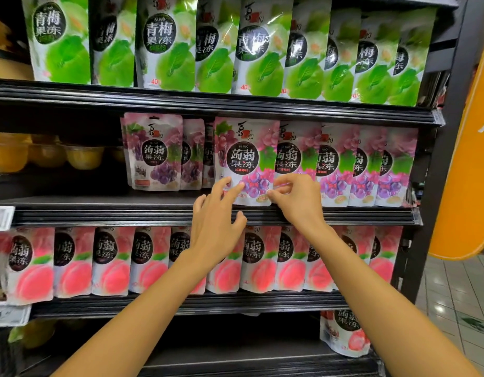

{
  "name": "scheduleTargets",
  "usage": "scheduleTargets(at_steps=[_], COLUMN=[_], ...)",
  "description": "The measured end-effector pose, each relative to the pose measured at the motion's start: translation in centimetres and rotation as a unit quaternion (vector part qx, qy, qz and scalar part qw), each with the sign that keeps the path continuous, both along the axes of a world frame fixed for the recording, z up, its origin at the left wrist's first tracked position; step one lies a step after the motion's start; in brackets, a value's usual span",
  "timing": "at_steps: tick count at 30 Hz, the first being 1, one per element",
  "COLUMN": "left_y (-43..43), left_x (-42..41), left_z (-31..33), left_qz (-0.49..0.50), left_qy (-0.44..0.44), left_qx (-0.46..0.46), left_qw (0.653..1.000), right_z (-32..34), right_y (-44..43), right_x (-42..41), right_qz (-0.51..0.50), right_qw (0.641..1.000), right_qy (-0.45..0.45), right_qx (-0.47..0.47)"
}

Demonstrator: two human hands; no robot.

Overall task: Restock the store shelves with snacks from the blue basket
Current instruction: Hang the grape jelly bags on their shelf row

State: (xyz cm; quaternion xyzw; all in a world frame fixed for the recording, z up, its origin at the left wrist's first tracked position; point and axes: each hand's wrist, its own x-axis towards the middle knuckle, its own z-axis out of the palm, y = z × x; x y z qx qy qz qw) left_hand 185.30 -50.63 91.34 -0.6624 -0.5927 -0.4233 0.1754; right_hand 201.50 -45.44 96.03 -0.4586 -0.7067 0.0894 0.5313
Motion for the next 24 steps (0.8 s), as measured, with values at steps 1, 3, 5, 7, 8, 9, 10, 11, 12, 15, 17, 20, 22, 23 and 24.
scheduleTargets(at_steps=[1, 3, 5, 7, 8, 9, 10, 11, 12, 15, 17, 20, 22, 23, 24], left_y=[0.0, -0.1, -0.1, -0.1, -0.1, -0.2, -0.2, -0.3, -0.4, -1.0, -1.7, -3.5, -5.0, -5.8, -6.6], left_x=[0.0, 0.2, 0.5, 0.6, 0.7, 0.7, 0.6, 0.6, 0.6, 0.5, 0.4, 0.1, -0.5, -0.8, -1.3], left_z=[0.0, 0.1, 0.1, 0.2, 0.2, 0.2, 0.2, 0.2, 0.1, 0.1, -0.1, -1.3, -3.1, -4.2, -5.6], left_qz=[-0.001, -0.008, -0.013, -0.013, -0.014, -0.015, -0.018, -0.021, -0.025, -0.044, -0.069, -0.116, -0.134, -0.139, -0.143], left_qy=[-0.001, -0.006, -0.011, -0.015, -0.018, -0.02, -0.021, -0.022, -0.022, -0.033, -0.057, -0.118, -0.155, -0.168, -0.18], left_qx=[-0.001, 0.002, 0.002, -0.001, -0.001, 0.001, 0.003, 0.005, 0.006, 0.018, 0.039, 0.07, 0.07, 0.061, 0.047], left_qw=[1.0, 1.0, 1.0, 1.0, 1.0, 1.0, 1.0, 1.0, 0.999, 0.998, 0.995, 0.984, 0.976, 0.974, 0.972], right_z=[-0.1, -0.2, -0.4, -0.6, -0.7, -0.7, -0.8, -0.9, -0.9, -1.1, -1.4, -3.1, -5.2, -6.6, -8.1], right_y=[0.1, 0.2, 0.4, 0.4, 0.4, 0.5, 0.5, 0.4, 0.3, -0.3, -1.0, -2.5, -4.0, -4.8, -5.7], right_x=[0.0, 0.3, 0.4, 0.5, 0.4, 0.4, 0.4, 0.4, 0.5, 0.8, 0.8, 0.4, -0.2, -0.6, -0.9], right_qz=[-0.001, -0.004, -0.006, -0.006, -0.006, -0.006, -0.007, -0.01, -0.012, -0.008, -0.009, -0.002, 0.012, 0.02, 0.029], right_qw=[1.0, 1.0, 0.999, 0.999, 0.999, 0.999, 0.999, 0.999, 0.998, 0.997, 0.996, 0.995, 0.994, 0.994, 0.995], right_qy=[0.003, 0.018, 0.037, 0.048, 0.051, 0.053, 0.053, 0.053, 0.053, 0.06, 0.058, 0.071, 0.085, 0.09, 0.091], right_qx=[-0.003, -0.008, -0.011, -0.008, -0.004, -0.001, 0.003, 0.01, 0.019, 0.049, 0.063, 0.069, 0.063, 0.055, 0.042])
